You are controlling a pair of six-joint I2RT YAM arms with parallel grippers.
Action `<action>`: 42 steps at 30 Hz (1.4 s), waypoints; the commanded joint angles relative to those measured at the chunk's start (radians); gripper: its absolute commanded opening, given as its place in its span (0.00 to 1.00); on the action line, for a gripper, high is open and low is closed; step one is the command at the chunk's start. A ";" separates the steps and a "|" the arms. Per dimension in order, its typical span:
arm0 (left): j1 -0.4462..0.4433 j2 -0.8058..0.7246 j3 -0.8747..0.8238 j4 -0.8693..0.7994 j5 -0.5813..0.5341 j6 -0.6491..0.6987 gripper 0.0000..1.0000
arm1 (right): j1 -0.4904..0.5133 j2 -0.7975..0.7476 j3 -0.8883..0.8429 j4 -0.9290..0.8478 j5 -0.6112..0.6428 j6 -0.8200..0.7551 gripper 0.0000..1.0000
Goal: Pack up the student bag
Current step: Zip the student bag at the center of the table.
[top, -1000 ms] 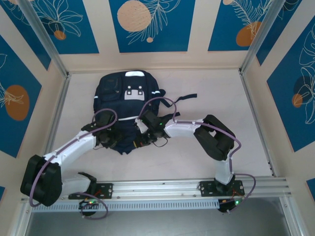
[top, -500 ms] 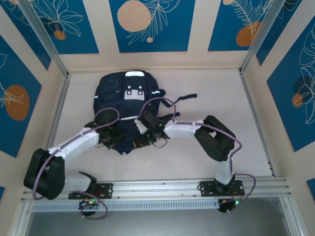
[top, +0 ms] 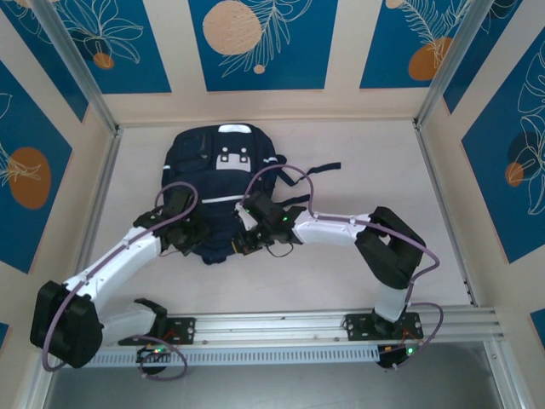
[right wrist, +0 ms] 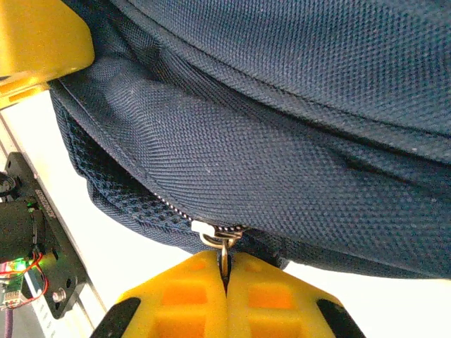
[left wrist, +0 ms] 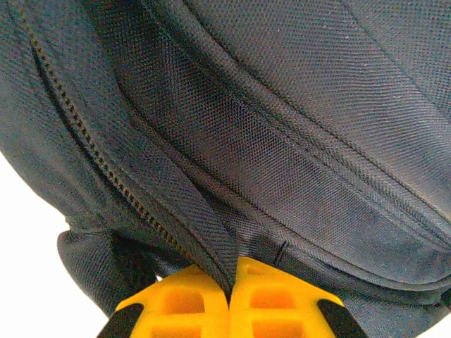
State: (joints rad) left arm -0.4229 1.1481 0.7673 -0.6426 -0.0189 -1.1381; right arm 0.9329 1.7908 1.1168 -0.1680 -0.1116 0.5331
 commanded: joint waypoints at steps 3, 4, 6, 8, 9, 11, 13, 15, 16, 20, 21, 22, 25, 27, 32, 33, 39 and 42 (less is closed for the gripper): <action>0.023 -0.059 0.024 -0.042 -0.097 0.053 0.00 | -0.032 -0.005 -0.006 -0.160 -0.031 -0.036 0.03; 0.025 -0.065 0.013 -0.040 -0.095 0.053 0.00 | -0.034 -0.004 -0.002 -0.172 -0.034 -0.045 0.03; 0.026 -0.072 -0.001 -0.039 -0.092 0.053 0.00 | -0.039 0.001 0.003 -0.191 -0.033 -0.060 0.03; 0.026 -0.079 -0.011 -0.046 -0.091 0.063 0.00 | -0.046 0.002 0.006 -0.211 -0.030 -0.068 0.04; 0.026 -0.082 -0.013 -0.052 -0.092 0.069 0.00 | -0.050 0.000 0.005 -0.217 -0.035 -0.072 0.05; 0.025 -0.092 -0.018 -0.069 -0.093 0.079 0.00 | -0.058 -0.010 -0.004 -0.219 -0.044 -0.081 0.05; 0.026 -0.110 -0.031 -0.076 -0.095 0.087 0.00 | -0.068 -0.012 -0.006 -0.222 -0.060 -0.090 0.05; 0.026 -0.129 -0.047 -0.081 -0.099 0.097 0.00 | -0.077 -0.012 -0.005 -0.222 -0.080 -0.094 0.05; 0.026 -0.138 -0.052 -0.090 -0.103 0.104 0.00 | -0.080 -0.010 -0.005 -0.220 -0.091 -0.096 0.05; 0.026 -0.164 -0.060 -0.131 -0.119 0.143 0.00 | -0.079 0.010 0.002 -0.207 -0.142 -0.117 0.05; 0.027 -0.168 -0.059 -0.145 -0.128 0.155 0.00 | -0.077 0.019 0.003 -0.203 -0.143 -0.123 0.05; 0.031 -0.175 -0.056 -0.160 -0.137 0.170 0.00 | -0.075 0.031 0.004 -0.194 -0.141 -0.130 0.05; 0.074 -0.179 -0.050 -0.197 -0.133 0.197 0.00 | -0.067 0.077 0.019 -0.166 -0.135 -0.118 0.05; 0.123 -0.172 -0.041 -0.201 -0.107 0.222 0.07 | -0.055 0.118 0.037 -0.135 -0.153 -0.094 0.04; 0.222 -0.123 -0.001 -0.178 -0.020 0.265 0.26 | 0.016 0.249 0.189 -0.152 -0.132 -0.040 0.00; 0.227 -0.115 0.010 -0.179 0.000 0.269 0.32 | 0.024 0.268 0.214 -0.154 -0.120 -0.025 0.00; 0.227 -0.145 -0.013 -0.184 0.076 0.217 0.57 | 0.030 0.351 0.308 -0.121 -0.128 0.080 0.00; 0.228 -0.166 -0.067 -0.156 0.110 0.168 0.59 | 0.030 0.368 0.322 -0.094 -0.146 0.112 0.00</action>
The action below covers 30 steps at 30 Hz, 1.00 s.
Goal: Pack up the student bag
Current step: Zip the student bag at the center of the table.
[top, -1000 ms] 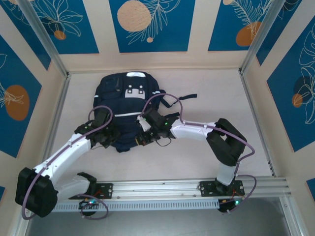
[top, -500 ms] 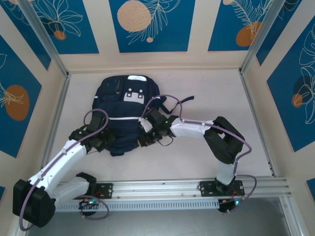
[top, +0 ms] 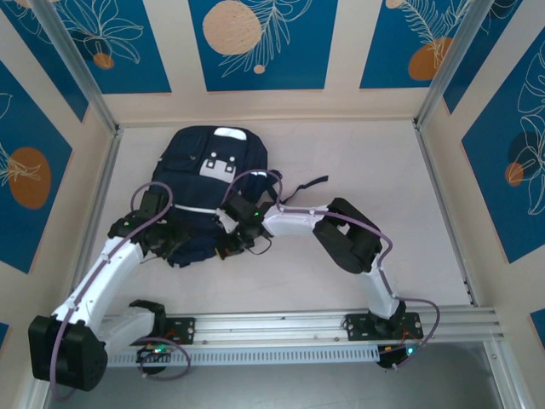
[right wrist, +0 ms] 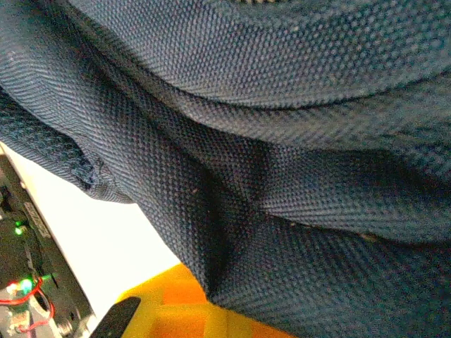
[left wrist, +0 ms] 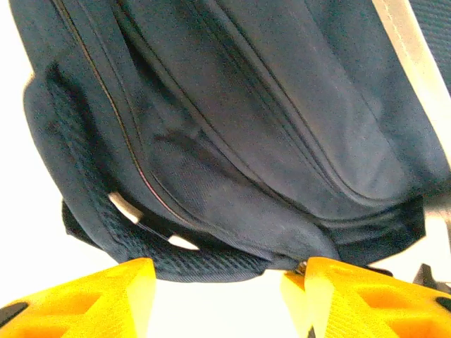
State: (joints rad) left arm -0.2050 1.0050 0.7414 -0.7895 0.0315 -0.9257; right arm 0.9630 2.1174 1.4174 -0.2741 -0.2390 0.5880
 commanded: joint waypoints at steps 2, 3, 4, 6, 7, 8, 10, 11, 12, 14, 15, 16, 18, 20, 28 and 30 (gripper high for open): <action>0.010 -0.019 -0.062 0.013 0.061 -0.066 0.60 | 0.001 0.048 0.026 0.029 -0.040 0.073 0.00; 0.010 -0.012 -0.065 0.024 0.060 -0.071 0.61 | 0.003 0.051 0.030 0.030 -0.045 0.075 0.00; 0.010 -0.002 -0.063 0.032 0.051 -0.071 0.60 | 0.006 0.053 0.033 0.030 -0.047 0.074 0.00; 0.010 0.022 -0.053 0.040 0.031 -0.071 0.60 | 0.011 0.050 0.035 0.028 -0.047 0.069 0.00; 0.009 0.035 -0.047 0.047 0.024 -0.070 0.60 | 0.014 0.047 0.033 0.027 -0.047 0.068 0.00; 0.009 0.050 -0.044 0.055 0.015 -0.069 0.60 | 0.014 0.043 0.030 0.027 -0.045 0.067 0.00; 0.010 0.082 -0.039 0.070 -0.002 -0.068 0.60 | 0.014 0.033 0.017 0.031 -0.042 0.067 0.00; 0.009 0.101 -0.036 0.080 -0.014 -0.066 0.60 | 0.014 0.026 0.010 0.035 -0.040 0.067 0.00; 0.010 0.119 -0.036 0.084 -0.024 -0.067 0.60 | 0.014 0.020 0.003 0.038 -0.038 0.066 0.00; 0.010 0.158 -0.031 0.102 -0.040 -0.066 0.59 | 0.014 0.000 -0.016 0.042 -0.031 0.060 0.00; 0.011 0.174 -0.029 0.112 -0.046 -0.066 0.58 | 0.014 -0.011 -0.025 0.044 -0.026 0.055 0.00; 0.011 0.191 -0.025 0.121 -0.057 -0.066 0.56 | 0.014 -0.025 -0.037 0.047 -0.020 0.047 0.00; 0.012 0.222 -0.010 0.143 -0.071 -0.053 0.49 | 0.014 -0.053 -0.062 0.056 -0.009 0.035 0.00; 0.012 0.256 0.019 0.152 -0.071 -0.030 0.39 | 0.014 -0.080 -0.087 0.064 -0.002 0.024 0.00; -0.079 0.289 0.054 0.176 -0.081 0.019 0.08 | 0.009 -0.194 -0.240 0.109 0.049 -0.004 0.00; -0.136 0.304 0.076 0.170 -0.110 0.029 0.02 | -0.001 -0.229 -0.285 0.122 0.065 -0.002 0.00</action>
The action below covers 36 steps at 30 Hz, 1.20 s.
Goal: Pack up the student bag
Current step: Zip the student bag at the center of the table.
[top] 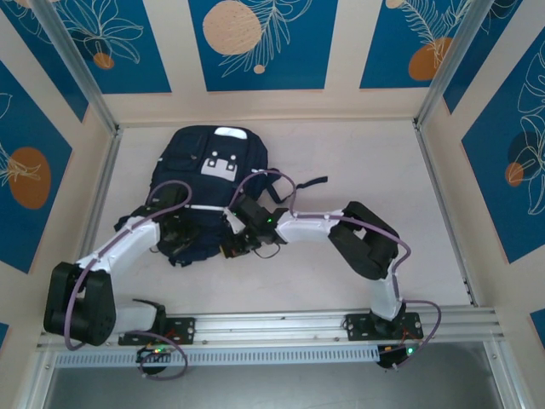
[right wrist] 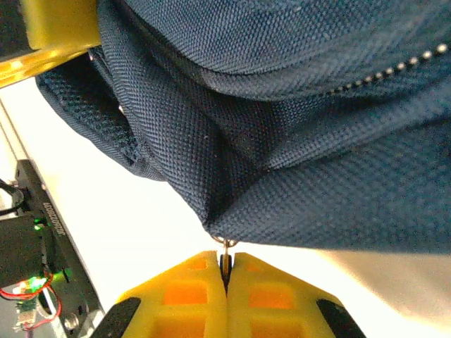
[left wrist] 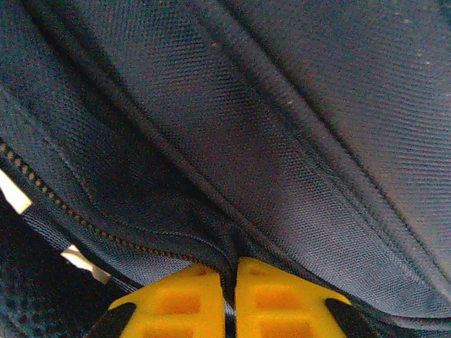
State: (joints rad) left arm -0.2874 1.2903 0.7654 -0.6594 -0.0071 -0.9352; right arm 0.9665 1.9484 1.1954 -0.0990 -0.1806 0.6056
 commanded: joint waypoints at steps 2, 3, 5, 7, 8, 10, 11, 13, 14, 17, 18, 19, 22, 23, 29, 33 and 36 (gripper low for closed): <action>-0.110 0.048 0.080 0.034 -0.096 0.047 0.00 | -0.023 -0.100 -0.114 -0.044 0.016 -0.017 0.00; -0.135 0.062 0.092 0.030 -0.107 0.046 0.00 | -0.030 -0.119 -0.138 -0.038 0.018 -0.016 0.00; -0.202 0.100 0.127 0.032 -0.126 0.051 0.00 | -0.045 -0.168 -0.201 -0.018 0.028 -0.011 0.00; -0.270 0.134 0.167 0.028 -0.146 0.063 0.00 | -0.055 -0.213 -0.261 -0.002 0.037 -0.002 0.00; -0.306 0.151 0.190 0.028 -0.156 0.071 0.00 | -0.058 -0.237 -0.295 0.009 0.039 0.005 0.00; -0.368 0.183 0.232 0.018 -0.171 0.079 0.00 | -0.060 -0.278 -0.350 0.021 0.038 0.004 0.00; -0.400 0.199 0.253 0.014 -0.175 0.085 0.00 | -0.058 -0.302 -0.374 0.015 0.044 0.004 0.00; -0.456 0.223 0.285 0.005 -0.175 0.095 0.00 | -0.052 -0.350 -0.426 0.006 0.062 0.006 0.00; -0.483 0.232 0.295 0.000 -0.171 0.098 0.00 | -0.050 -0.377 -0.455 0.010 0.064 0.008 0.00; -0.555 0.243 0.313 -0.019 -0.157 0.115 0.00 | -0.042 -0.445 -0.526 0.013 0.054 0.011 0.00; -0.571 0.240 0.311 -0.030 -0.157 0.116 0.00 | -0.036 -0.461 -0.541 0.012 0.052 0.008 0.00; -0.588 0.230 0.305 -0.042 -0.159 0.123 0.00 | -0.028 -0.479 -0.557 0.012 0.050 0.005 0.00; -0.597 0.170 0.269 -0.094 -0.188 0.139 0.00 | -0.009 -0.501 -0.572 0.009 0.037 -0.016 0.00; -0.594 0.135 0.253 -0.109 -0.205 0.153 0.00 | -0.001 -0.500 -0.567 0.011 0.027 -0.022 0.00; -0.502 -0.033 0.152 -0.184 -0.243 0.164 0.00 | 0.043 -0.391 -0.440 0.028 -0.017 -0.042 0.01; -0.392 -0.126 0.098 -0.192 -0.207 0.119 0.09 | 0.066 -0.278 -0.298 -0.004 -0.002 -0.046 0.01; -0.337 -0.182 0.070 -0.187 -0.138 0.060 0.37 | 0.072 -0.219 -0.232 0.004 0.016 -0.030 0.00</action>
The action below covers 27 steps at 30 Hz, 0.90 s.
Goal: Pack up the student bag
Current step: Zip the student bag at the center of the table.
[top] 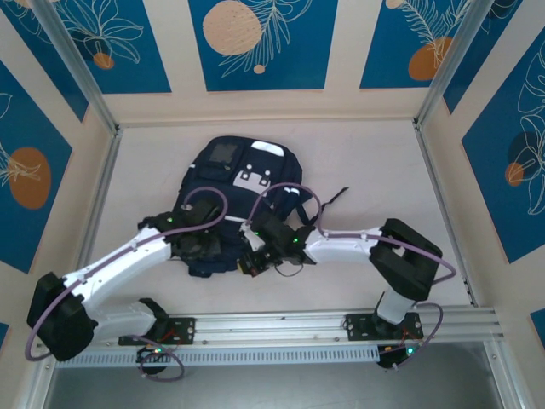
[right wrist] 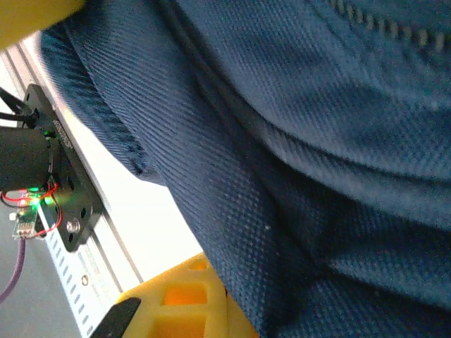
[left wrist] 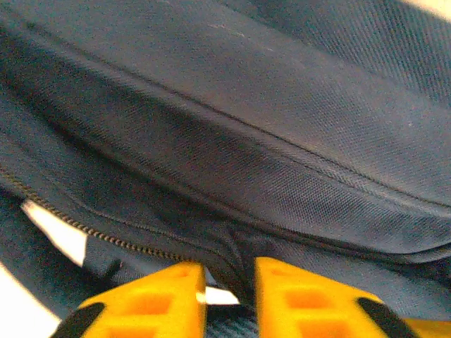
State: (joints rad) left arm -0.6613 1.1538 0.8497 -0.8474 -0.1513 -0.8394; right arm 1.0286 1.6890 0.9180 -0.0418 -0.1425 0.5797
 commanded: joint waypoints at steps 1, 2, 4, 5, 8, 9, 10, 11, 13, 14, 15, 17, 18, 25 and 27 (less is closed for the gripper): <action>0.046 -0.060 -0.022 0.001 0.025 -0.062 0.43 | 0.010 0.056 0.056 -0.041 -0.023 0.004 0.00; 0.053 -0.072 -0.028 0.002 0.040 -0.086 0.46 | 0.010 0.065 0.066 -0.033 -0.021 0.012 0.00; 0.061 -0.090 -0.049 0.010 0.078 -0.158 0.53 | 0.009 0.081 0.078 -0.015 -0.002 0.031 0.00; 0.060 -0.094 -0.060 0.017 0.096 -0.196 0.55 | 0.009 0.083 0.080 -0.007 0.004 0.038 0.00; 0.061 -0.094 -0.105 0.053 0.157 -0.334 0.62 | 0.010 0.086 0.077 0.022 0.022 0.056 0.00; 0.060 -0.086 -0.115 0.064 0.170 -0.376 0.64 | 0.010 0.086 0.074 0.029 0.022 0.062 0.00; 0.060 -0.076 -0.121 0.073 0.176 -0.401 0.64 | 0.011 0.084 0.072 0.036 0.023 0.065 0.00; 0.060 -0.065 -0.121 0.081 0.176 -0.414 0.65 | 0.011 0.084 0.070 0.039 0.023 0.067 0.00; 0.061 -0.039 -0.106 0.093 0.167 -0.422 0.64 | 0.014 0.078 0.065 0.042 0.028 0.069 0.00; 0.061 -0.027 -0.097 0.102 0.165 -0.422 0.64 | 0.015 0.076 0.061 0.043 0.033 0.069 0.00; 0.061 -0.017 -0.086 0.112 0.159 -0.421 0.63 | 0.016 0.072 0.057 0.045 0.036 0.069 0.00; 0.061 0.001 -0.066 0.119 0.139 -0.421 0.61 | 0.019 0.063 0.044 0.056 0.041 0.072 0.00; 0.060 0.011 -0.057 0.127 0.131 -0.417 0.60 | 0.019 0.060 0.037 0.063 0.043 0.074 0.00; 0.060 0.073 -0.045 0.153 0.115 -0.400 0.45 | 0.018 0.031 0.017 0.064 0.065 0.071 0.00; 0.064 0.082 -0.046 0.143 0.104 -0.386 0.38 | 0.011 0.018 0.008 0.060 0.076 0.069 0.00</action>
State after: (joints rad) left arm -0.6056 1.2243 0.7792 -0.7189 -0.0292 -1.2278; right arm 1.0416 1.7504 0.9409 -0.0078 -0.0994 0.6445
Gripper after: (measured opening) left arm 0.399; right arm 0.048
